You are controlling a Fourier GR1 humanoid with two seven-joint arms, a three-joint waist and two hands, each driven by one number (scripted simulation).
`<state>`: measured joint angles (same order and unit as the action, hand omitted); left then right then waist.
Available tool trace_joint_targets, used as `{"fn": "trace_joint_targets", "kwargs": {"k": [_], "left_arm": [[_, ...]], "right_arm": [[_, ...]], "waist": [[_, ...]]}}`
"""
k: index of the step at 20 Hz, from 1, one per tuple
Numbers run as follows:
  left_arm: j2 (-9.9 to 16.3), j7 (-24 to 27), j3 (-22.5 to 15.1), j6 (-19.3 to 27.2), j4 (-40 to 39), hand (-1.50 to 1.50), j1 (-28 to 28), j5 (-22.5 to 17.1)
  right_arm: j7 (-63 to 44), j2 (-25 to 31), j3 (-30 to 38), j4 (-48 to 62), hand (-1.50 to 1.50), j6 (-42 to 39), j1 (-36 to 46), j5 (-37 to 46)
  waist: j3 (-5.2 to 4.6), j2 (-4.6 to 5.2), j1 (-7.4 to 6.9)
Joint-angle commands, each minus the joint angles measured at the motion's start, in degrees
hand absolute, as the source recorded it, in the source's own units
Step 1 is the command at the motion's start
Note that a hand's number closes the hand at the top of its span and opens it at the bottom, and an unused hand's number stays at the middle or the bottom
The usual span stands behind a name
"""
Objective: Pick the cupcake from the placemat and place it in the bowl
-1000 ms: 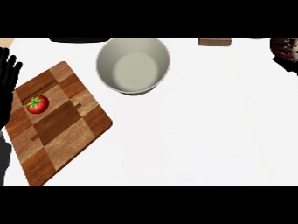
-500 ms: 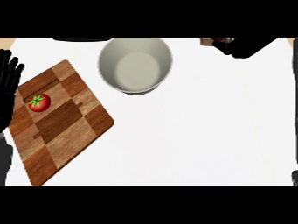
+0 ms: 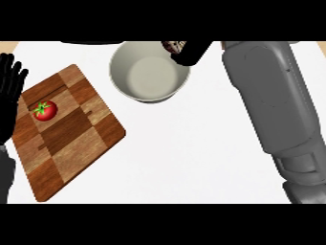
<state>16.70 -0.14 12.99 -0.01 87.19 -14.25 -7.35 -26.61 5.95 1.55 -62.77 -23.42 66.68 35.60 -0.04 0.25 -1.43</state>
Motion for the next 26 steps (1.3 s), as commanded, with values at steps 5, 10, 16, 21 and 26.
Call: {"fn": "trace_joint_targets", "kwargs": {"k": [5,10,16,21,26], "left_arm": [[-1.2,-1.4,-0.8,2.0,-0.2,0.00,-2.2,1.2],[0.0,-1.8,-0.2,0.7,0.3,0.00,-3.0,0.4],[0.9,-1.3,0.2,0.1,-3.0,0.00,-6.0,0.5],[-2.2,-0.5,-2.6,1.7,-0.3,0.00,-2.8,2.5],[-0.4,0.7,0.0,-0.5,-1.0,0.00,-0.8,0.1]], "right_arm": [[6.2,-4.9,-4.4,17.6,1.50,12.9,1.5,8.7],[3.2,-5.9,-6.8,25.8,1.50,23.3,0.2,7.7],[8.0,-5.9,-1.4,34.0,-1.50,27.8,1.9,-3.0],[16.4,-5.9,-0.8,34.2,-1.50,36.8,0.8,-11.1],[24.6,-5.5,3.7,33.7,-1.50,48.5,-1.6,-11.3]], "waist": [[0.01,0.35,-0.23],[0.01,0.35,-0.67],[0.04,0.86,-1.34],[0.08,0.71,-2.49],[0.07,0.59,-1.12]]}}
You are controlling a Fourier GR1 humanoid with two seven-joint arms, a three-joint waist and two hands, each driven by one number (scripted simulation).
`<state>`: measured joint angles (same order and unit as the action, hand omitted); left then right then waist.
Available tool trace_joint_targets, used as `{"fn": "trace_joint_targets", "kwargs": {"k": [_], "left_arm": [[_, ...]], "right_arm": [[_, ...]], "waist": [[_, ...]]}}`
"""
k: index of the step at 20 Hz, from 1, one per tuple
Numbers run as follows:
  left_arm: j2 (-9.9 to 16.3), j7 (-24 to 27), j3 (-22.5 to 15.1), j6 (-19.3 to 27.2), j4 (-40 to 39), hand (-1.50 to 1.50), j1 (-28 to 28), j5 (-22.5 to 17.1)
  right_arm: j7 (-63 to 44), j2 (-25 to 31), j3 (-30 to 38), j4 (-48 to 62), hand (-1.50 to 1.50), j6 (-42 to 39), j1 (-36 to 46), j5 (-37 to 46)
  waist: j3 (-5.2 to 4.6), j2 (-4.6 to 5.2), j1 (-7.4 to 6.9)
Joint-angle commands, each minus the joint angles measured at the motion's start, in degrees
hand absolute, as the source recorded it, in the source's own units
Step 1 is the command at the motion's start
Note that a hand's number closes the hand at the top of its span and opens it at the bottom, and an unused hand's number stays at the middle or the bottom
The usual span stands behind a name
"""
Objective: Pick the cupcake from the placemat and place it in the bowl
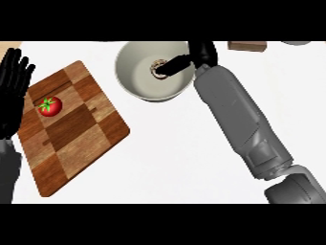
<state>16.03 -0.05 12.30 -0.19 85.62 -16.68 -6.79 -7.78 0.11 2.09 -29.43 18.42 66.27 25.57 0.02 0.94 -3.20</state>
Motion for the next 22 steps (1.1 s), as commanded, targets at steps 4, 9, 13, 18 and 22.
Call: {"fn": "trace_joint_targets", "kwargs": {"k": [4,9,13,18,22], "left_arm": [[0.1,2.3,1.1,0.4,-2.2,0.00,0.2,0.5],[1.6,-0.7,2.4,-0.1,-0.6,0.00,0.4,-0.9],[-0.2,-0.7,0.9,0.1,1.7,0.00,2.7,-0.4],[0.8,1.3,2.1,-1.6,2.1,0.00,5.1,-1.0],[1.9,-0.8,2.7,-1.0,-2.0,0.00,-0.8,-1.3]], "right_arm": [[7.7,4.8,7.9,1.8,-1.50,6.8,-0.4,-4.4],[10.5,10.8,12.4,-1.2,-1.50,3.0,-4.9,-9.1],[15.7,15.5,16.4,-1.1,-1.50,-2.7,-7.1,-13.7],[19.2,21.4,18.5,-0.3,-1.50,-10.5,-11.6,-16.5],[26.4,26.0,21.4,4.5,-1.50,-16.4,-13.3,-19.1]], "waist": [[0.00,-0.13,1.63],[0.02,-0.62,2.68],[0.04,-0.56,2.31],[0.01,-0.80,2.47],[0.05,-0.34,2.17]]}}
